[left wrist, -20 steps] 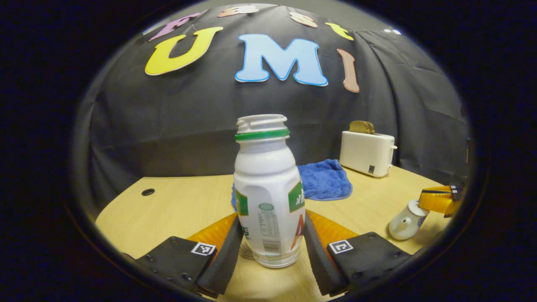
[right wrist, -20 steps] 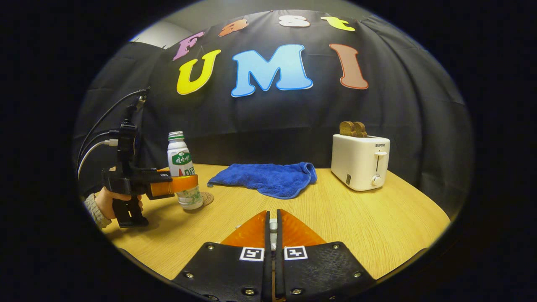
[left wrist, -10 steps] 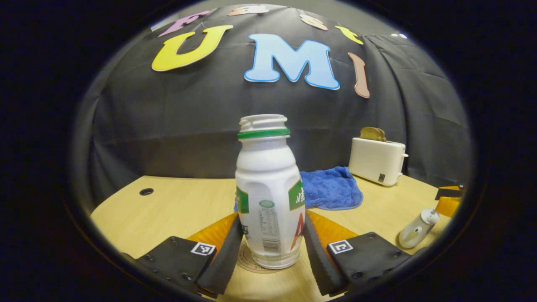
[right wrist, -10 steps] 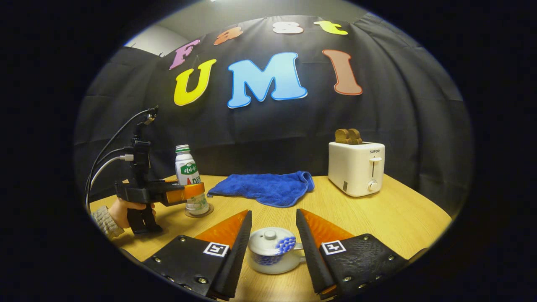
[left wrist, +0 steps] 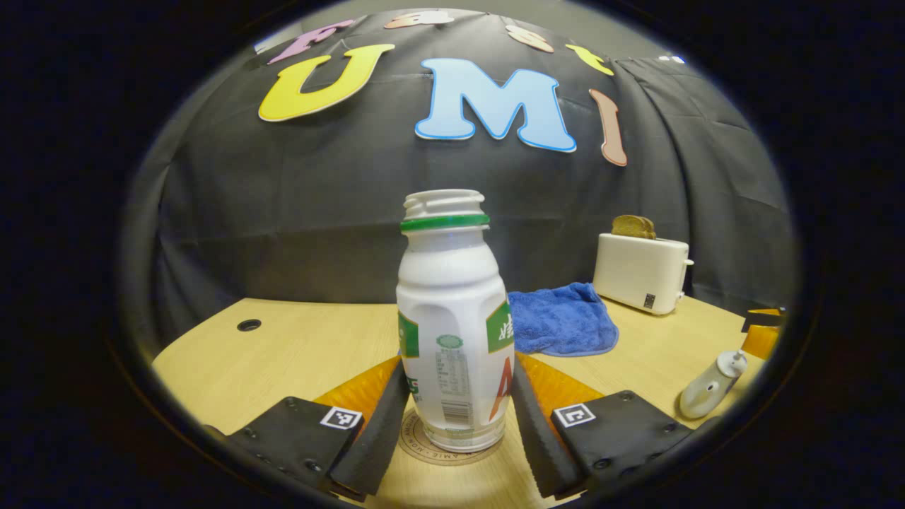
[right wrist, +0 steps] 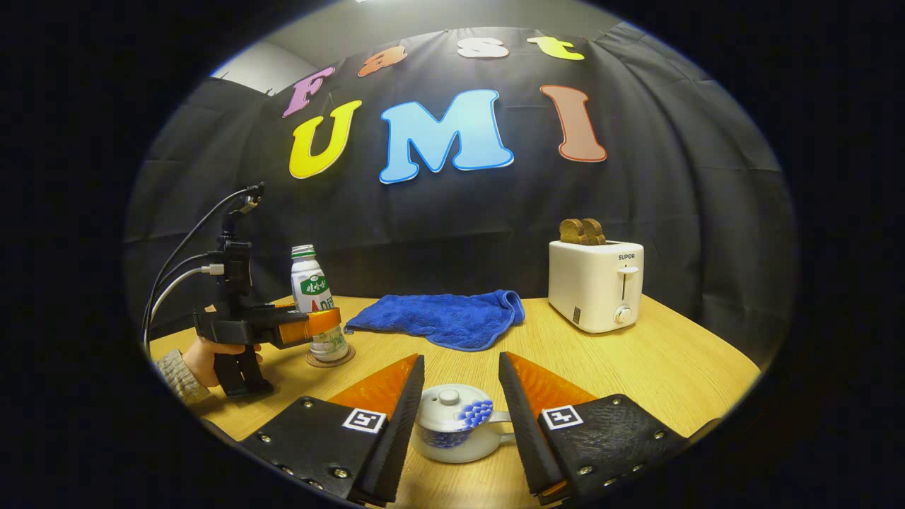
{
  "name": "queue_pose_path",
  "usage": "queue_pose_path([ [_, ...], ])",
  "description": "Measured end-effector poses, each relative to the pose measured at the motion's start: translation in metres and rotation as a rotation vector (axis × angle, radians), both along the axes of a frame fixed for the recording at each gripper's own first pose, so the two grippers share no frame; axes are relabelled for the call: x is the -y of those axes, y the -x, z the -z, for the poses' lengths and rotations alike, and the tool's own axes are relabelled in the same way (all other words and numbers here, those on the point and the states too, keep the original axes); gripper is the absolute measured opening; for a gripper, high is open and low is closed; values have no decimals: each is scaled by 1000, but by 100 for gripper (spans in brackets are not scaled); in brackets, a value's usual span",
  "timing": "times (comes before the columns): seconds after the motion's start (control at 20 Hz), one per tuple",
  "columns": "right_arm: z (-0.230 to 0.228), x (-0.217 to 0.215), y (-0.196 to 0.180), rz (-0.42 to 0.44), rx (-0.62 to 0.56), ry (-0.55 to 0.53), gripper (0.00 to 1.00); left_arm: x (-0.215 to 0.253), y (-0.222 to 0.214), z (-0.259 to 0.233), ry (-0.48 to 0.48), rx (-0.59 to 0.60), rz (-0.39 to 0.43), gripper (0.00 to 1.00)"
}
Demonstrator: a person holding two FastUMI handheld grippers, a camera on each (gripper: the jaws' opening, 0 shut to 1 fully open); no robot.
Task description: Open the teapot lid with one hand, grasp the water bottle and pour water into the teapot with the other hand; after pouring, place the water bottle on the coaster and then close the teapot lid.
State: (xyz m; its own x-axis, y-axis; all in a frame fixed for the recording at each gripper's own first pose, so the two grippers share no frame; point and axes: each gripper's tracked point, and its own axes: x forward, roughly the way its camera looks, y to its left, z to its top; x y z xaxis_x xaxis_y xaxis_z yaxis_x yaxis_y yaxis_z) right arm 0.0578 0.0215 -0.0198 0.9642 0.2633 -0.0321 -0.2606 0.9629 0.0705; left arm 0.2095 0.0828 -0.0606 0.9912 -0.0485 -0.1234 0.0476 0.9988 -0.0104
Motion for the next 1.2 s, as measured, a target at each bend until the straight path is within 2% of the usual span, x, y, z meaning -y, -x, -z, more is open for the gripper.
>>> queue_pose_path([
  [0.1,1,0,-1,0,-3,1,65,3,2,4,13,-13,7,92],
  [0.15,2,-1,-1,-1,-6,-3,65,4,3,6,15,-21,6,82],
  [0.2,2,-1,-1,-2,-10,-7,65,4,5,6,14,-24,5,96],
  [0.25,3,-1,-2,-2,-11,-8,65,4,8,4,10,-17,2,99],
  [0.3,3,0,-2,0,-12,-8,65,4,10,0,6,-9,2,89],
  [0.4,2,0,-2,2,-10,-7,65,4,16,-6,-9,7,-2,100],
  [1.0,-5,6,-1,22,22,-17,65,11,88,-36,-124,112,-45,100],
  [1.15,-13,8,3,42,60,-8,65,19,111,-45,-104,139,-45,100],
  [1.2,-18,10,5,49,77,-12,65,21,120,-46,-92,144,-50,94],
])
